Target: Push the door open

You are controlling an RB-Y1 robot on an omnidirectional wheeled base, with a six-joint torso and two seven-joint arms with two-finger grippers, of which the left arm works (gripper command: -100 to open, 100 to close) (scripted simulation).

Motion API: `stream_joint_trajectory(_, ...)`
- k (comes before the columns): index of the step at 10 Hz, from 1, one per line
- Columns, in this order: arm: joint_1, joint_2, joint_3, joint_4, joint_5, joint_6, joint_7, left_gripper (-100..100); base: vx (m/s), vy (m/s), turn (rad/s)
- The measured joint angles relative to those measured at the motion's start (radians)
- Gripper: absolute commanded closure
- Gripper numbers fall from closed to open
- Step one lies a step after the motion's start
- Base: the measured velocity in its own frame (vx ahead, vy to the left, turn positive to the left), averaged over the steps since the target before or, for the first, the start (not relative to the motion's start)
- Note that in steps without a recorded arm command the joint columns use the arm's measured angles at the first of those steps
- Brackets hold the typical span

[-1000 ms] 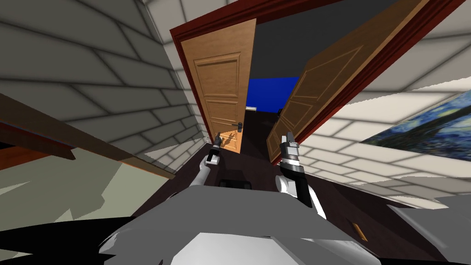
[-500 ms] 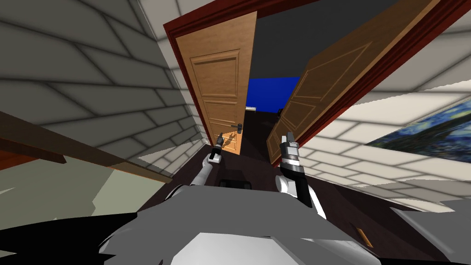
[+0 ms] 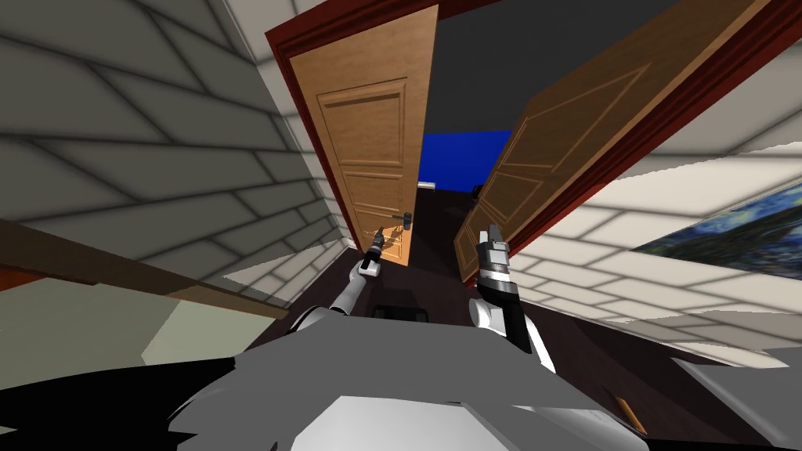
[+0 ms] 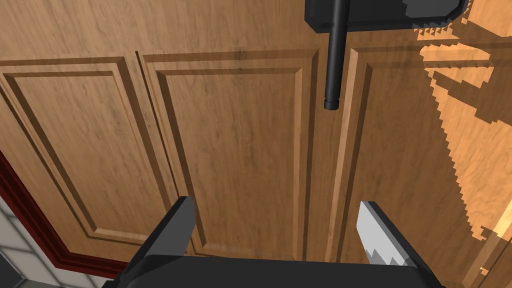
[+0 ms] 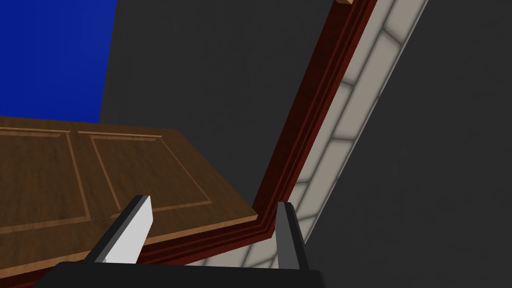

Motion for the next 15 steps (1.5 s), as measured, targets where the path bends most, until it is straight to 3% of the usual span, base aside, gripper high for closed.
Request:
stream_joint_trajectory(6,-0.078,-0.026,-0.008,0.135,-0.006,-0.001,-0.002,-100,0.090,-0.001,-0.014)
stream_joint_trajectory(8,-0.094,-0.038,-0.012,0.157,-0.009,0.010,-0.004,-100,0.080,0.006,-0.008)
stream_joint_trajectory(10,-0.121,-0.047,-0.010,0.207,-0.009,0.000,-0.006,-100,0.075,-0.002,-0.015)
stream_joint_trajectory(15,-0.172,-0.078,-0.017,0.288,-0.014,0.011,-0.009,-100,0.084,0.008,-0.010)
